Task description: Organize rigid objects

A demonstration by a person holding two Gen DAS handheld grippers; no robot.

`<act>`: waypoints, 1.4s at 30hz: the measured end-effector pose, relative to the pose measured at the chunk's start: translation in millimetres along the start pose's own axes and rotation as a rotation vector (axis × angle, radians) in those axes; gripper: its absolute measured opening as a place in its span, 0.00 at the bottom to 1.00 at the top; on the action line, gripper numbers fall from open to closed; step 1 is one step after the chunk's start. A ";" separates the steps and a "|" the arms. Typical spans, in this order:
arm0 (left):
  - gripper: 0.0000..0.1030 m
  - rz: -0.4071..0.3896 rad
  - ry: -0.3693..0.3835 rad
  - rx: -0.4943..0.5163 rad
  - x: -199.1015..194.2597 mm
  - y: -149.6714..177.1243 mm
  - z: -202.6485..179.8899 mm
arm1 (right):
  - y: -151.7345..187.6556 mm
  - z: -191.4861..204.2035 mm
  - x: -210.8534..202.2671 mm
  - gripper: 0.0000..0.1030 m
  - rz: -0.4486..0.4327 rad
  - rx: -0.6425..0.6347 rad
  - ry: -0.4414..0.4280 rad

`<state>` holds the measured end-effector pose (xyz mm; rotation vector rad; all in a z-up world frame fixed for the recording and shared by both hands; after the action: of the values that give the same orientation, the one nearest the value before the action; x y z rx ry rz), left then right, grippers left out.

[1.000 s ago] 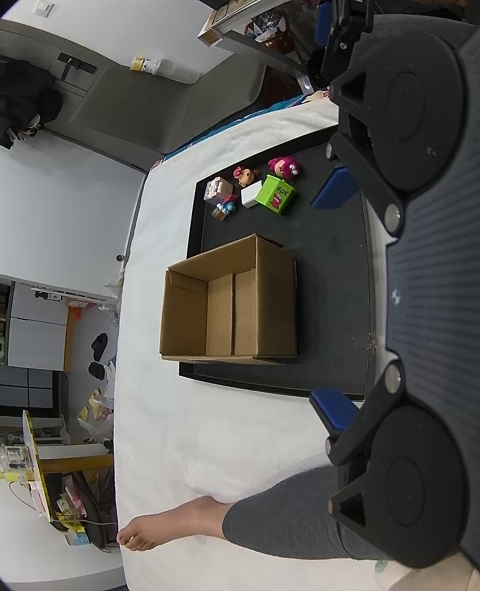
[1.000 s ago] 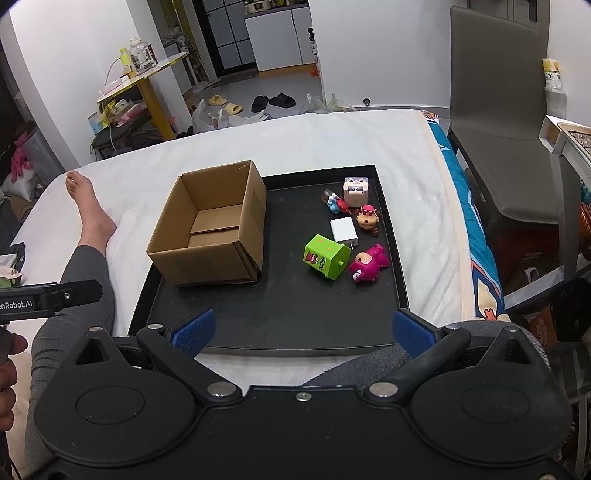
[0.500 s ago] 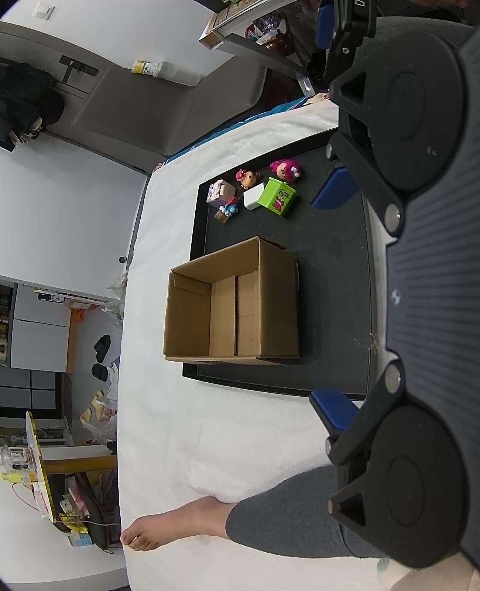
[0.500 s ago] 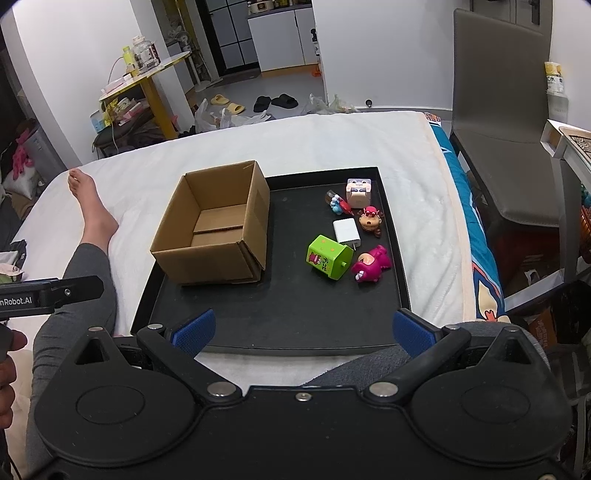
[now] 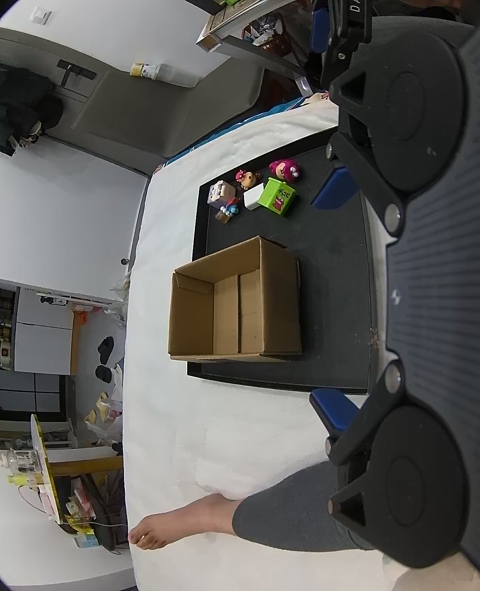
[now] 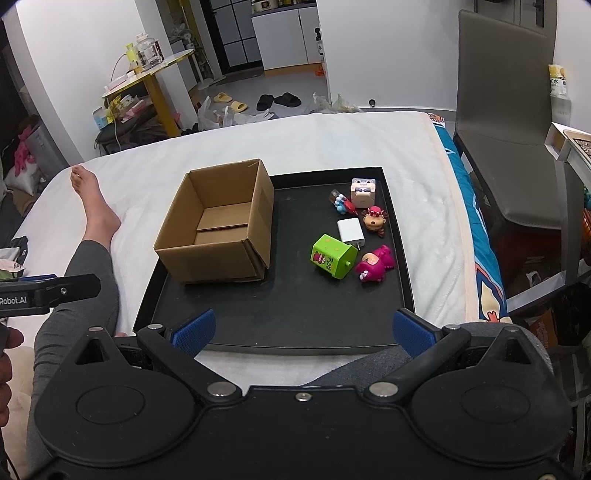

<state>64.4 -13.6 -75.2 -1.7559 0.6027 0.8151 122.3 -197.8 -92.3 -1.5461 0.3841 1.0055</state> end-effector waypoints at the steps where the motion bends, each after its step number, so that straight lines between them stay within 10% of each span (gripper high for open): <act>1: 1.00 0.001 0.000 -0.002 -0.4 -0.3 0.5 | -0.3 0.9 -0.1 1.00 0.001 0.000 -0.001; 42: 1.00 0.037 -0.050 -0.033 34.8 -5.2 20.7 | 0.4 -17.9 20.9 1.00 -0.022 0.059 0.009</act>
<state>85.7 7.3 -103.1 -1.7536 0.5936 0.8965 140.7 -208.4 -109.7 -1.4991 0.3987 0.9623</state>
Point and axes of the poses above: each gripper's, at about its wrist camera, not at the fingertips, and x roughly the way its jaws point, z to its left, y to its underside, the point moved 9 cm from there along x, roughly the way its jaws point, and after that the axes turned 7 degrees about -x, right-handed, at the moved point
